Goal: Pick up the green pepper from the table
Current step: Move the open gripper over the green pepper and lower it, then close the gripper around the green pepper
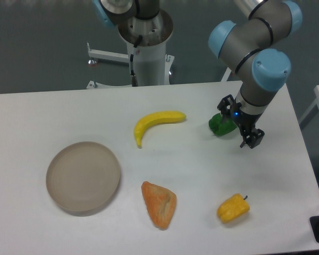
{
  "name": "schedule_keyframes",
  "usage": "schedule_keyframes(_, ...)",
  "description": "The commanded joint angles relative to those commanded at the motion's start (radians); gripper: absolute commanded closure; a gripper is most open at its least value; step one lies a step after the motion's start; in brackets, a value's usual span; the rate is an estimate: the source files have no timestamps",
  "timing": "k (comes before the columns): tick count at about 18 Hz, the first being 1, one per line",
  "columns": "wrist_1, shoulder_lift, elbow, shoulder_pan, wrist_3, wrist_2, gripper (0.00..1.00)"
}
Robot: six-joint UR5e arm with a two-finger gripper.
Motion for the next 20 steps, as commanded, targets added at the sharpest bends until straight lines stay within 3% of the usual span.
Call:
schedule_keyframes(3, 0.084, 0.028, -0.103, 0.018, 0.132, 0.032, 0.0)
schedule_keyframes(5, 0.104, 0.054, -0.164, 0.041, 0.175, 0.048, 0.0)
schedule_keyframes(9, 0.106, 0.066, -0.195, 0.051, 0.24, 0.058, 0.0)
schedule_keyframes(14, 0.215, 0.057, -0.261, 0.045, 0.23, 0.064, 0.0)
schedule_keyframes(18, 0.222, 0.054, -0.299, 0.043, 0.229, 0.064, 0.01)
schedule_keyframes(20, 0.222, 0.051, -0.302, 0.041, 0.229, 0.064, 0.32)
